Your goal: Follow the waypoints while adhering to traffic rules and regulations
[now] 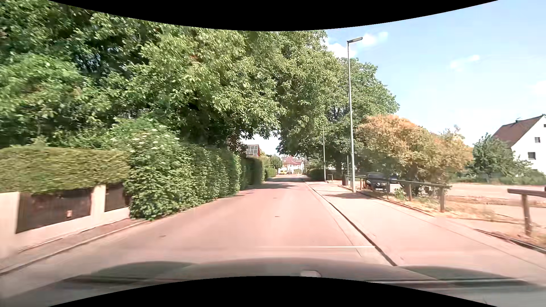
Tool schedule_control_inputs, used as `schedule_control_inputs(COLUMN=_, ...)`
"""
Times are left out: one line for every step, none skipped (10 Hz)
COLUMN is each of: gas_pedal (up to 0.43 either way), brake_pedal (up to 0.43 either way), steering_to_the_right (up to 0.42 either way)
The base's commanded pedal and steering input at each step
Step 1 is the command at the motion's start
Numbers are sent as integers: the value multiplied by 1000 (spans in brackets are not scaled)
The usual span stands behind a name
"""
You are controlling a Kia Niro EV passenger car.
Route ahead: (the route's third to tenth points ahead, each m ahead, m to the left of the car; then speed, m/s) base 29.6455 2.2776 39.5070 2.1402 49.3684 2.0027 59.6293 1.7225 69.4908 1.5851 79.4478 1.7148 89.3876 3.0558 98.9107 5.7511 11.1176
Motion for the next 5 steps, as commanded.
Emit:
schedule_control_inputs(gas_pedal=228, brake_pedal=0, steering_to_the_right=26)
schedule_control_inputs(gas_pedal=228, brake_pedal=0, steering_to_the_right=15)
schedule_control_inputs(gas_pedal=228, brake_pedal=0, steering_to_the_right=11)
schedule_control_inputs(gas_pedal=228, brake_pedal=0, steering_to_the_right=10)
schedule_control_inputs(gas_pedal=228, brake_pedal=0, steering_to_the_right=5)
